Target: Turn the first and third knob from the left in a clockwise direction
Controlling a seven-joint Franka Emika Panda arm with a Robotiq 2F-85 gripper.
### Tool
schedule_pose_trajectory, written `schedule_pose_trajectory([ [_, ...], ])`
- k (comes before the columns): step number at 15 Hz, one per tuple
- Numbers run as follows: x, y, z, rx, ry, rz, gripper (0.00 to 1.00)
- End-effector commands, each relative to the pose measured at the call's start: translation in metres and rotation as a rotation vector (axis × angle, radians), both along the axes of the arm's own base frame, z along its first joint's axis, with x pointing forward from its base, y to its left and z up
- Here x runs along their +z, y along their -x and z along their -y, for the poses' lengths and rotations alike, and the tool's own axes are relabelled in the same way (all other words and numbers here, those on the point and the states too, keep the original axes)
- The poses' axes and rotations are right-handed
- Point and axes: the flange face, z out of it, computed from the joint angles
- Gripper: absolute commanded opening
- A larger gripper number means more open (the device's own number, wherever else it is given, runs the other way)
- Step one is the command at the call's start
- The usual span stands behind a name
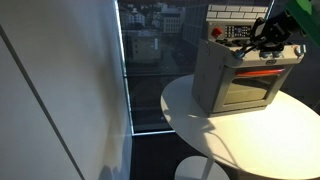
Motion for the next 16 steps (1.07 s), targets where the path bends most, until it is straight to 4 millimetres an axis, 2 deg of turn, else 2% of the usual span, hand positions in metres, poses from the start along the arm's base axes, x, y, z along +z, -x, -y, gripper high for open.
schedule_pose_trajectory([
  [1,0.016,0.008,-0.001,0.050,0.064,0.011,0.05],
  [9,0.027,0.006,-0.006,0.171,0.268,-0.003,0.05],
  [16,0.032,0.003,-0.011,0.239,0.365,-0.012,0.05],
])
